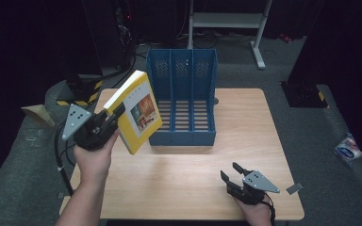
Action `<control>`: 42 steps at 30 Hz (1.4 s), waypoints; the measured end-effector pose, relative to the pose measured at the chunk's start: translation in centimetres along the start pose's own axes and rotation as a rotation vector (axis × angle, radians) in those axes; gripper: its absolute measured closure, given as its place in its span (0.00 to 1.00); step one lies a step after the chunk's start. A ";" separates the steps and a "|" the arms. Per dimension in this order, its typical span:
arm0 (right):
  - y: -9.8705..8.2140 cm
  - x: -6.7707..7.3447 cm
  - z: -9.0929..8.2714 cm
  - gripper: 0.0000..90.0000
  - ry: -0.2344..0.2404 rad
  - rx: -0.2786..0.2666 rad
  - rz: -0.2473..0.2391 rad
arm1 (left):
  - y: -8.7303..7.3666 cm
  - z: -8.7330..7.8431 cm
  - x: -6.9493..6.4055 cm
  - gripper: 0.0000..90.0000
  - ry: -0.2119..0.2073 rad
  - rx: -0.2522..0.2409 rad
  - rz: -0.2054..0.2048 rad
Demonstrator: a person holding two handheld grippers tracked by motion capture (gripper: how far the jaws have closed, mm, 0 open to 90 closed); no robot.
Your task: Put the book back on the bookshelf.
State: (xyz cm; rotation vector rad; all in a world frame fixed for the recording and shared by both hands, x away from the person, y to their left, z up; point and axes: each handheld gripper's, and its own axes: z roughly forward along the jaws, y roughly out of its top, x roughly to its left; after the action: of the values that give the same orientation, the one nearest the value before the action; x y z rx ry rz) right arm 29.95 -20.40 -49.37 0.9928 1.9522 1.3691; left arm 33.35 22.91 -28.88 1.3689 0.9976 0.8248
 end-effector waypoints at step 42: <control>0.1 -0.5 -0.4 0.47 0.000 -0.030 0.042 | -0.8 12.9 -0.5 0.85 0.155 0.126 0.016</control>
State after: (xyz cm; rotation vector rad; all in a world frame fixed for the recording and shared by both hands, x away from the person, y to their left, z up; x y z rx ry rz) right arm 29.96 -20.95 -49.17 1.0254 1.9155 1.4173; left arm 44.92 17.36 -30.39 1.4375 1.1767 0.9030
